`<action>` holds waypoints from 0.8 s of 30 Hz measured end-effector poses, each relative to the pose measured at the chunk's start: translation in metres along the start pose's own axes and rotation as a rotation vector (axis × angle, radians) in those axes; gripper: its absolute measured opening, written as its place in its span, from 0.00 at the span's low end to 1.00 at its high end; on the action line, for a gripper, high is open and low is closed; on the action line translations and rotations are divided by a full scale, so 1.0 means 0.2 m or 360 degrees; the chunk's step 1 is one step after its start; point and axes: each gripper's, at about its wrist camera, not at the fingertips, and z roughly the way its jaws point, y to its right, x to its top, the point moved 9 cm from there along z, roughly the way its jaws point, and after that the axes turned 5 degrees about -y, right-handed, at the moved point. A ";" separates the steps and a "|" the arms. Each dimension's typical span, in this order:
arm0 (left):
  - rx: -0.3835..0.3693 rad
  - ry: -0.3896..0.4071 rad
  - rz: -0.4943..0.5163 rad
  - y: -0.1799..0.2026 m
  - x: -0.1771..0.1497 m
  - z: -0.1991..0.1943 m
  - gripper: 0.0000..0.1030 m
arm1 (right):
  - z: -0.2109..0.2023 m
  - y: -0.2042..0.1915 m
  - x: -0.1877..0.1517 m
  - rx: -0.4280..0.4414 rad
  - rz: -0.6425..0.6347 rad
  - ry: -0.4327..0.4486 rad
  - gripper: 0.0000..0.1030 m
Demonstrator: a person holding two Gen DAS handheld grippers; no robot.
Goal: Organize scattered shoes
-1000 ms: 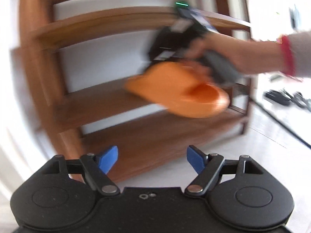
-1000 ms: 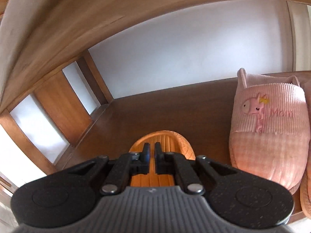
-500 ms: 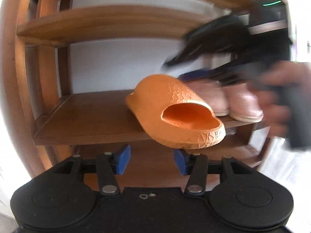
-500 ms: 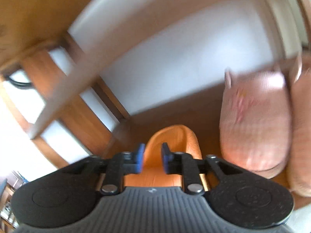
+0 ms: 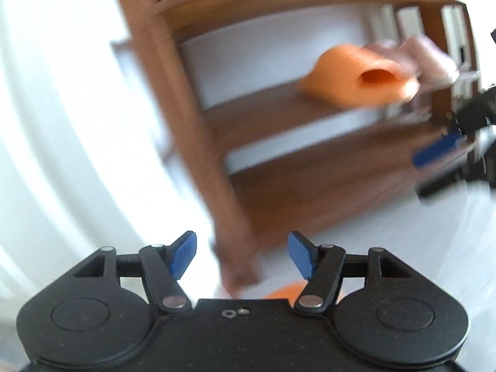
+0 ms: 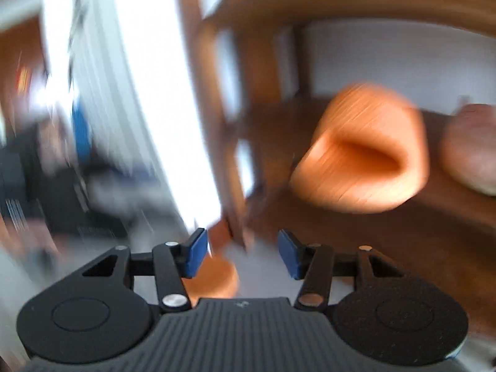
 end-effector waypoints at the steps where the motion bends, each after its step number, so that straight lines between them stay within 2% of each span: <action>1: 0.0012 -0.0038 -0.0037 -0.05 -0.04 0.00 0.63 | 0.08 -0.05 -0.04 -0.0012 -0.0055 -0.0063 0.53; 2: 0.0024 -0.0069 -0.0069 -0.10 -0.08 -0.01 0.64 | 0.21 -0.11 -0.10 -0.0023 -0.0085 -0.0165 0.53; 3: 0.0027 -0.0070 -0.0074 -0.12 -0.09 -0.02 0.64 | 0.34 -0.15 -0.15 0.0007 -0.0021 -0.0249 0.53; 4: 0.0031 -0.0070 -0.0079 -0.14 -0.10 -0.03 0.64 | 0.40 -0.16 -0.16 0.0052 0.0075 -0.0275 0.53; 7: 0.0042 -0.0071 -0.0094 -0.18 -0.14 -0.06 0.64 | 0.55 -0.07 -0.18 0.0277 0.0731 -0.0248 0.54; 9: 0.0050 -0.0072 -0.0104 -0.22 -0.16 -0.09 0.66 | 0.61 0.07 -0.21 0.0386 0.1255 -0.0172 0.60; 12: 0.0061 -0.0073 -0.0119 -0.27 -0.20 -0.12 0.66 | 0.71 0.20 -0.29 0.0472 0.1737 -0.0144 0.63; 14: 0.0069 -0.0074 -0.0130 -0.30 -0.22 -0.14 0.66 | 0.79 0.20 -0.33 0.0541 0.1897 -0.0209 0.64; 15: 0.0072 -0.0074 -0.0134 -0.31 -0.23 -0.15 0.66 | 0.85 0.18 -0.35 0.0580 0.1978 -0.0253 0.60; 16: 0.0074 -0.0072 -0.0133 -0.31 -0.22 -0.16 0.66 | 0.90 0.14 -0.35 0.0670 0.2033 -0.0278 0.50; 17: 0.0076 -0.0069 -0.0133 -0.31 -0.22 -0.16 0.66 | 0.92 0.12 -0.34 0.0689 0.2052 -0.0274 0.32; 19: 0.0092 -0.0058 -0.0130 -0.33 -0.21 -0.17 0.68 | 0.91 0.09 -0.29 0.0689 0.1952 -0.0216 0.29; 20: 0.0103 -0.0050 -0.0129 -0.34 -0.21 -0.18 0.69 | 0.85 0.04 -0.18 0.0679 0.1732 -0.0150 0.27; 22: 0.0126 -0.0033 -0.0133 -0.36 -0.21 -0.19 0.69 | 0.77 -0.02 -0.08 0.0621 0.1463 -0.0095 0.25; 23: 0.0144 -0.0025 -0.0140 -0.38 -0.20 -0.19 0.69 | 0.65 -0.09 0.06 0.0528 0.1097 -0.0018 0.24; 24: 0.0162 -0.0016 -0.0149 -0.39 -0.19 -0.18 0.69 | 0.60 -0.12 0.11 0.0489 0.0917 0.0008 0.24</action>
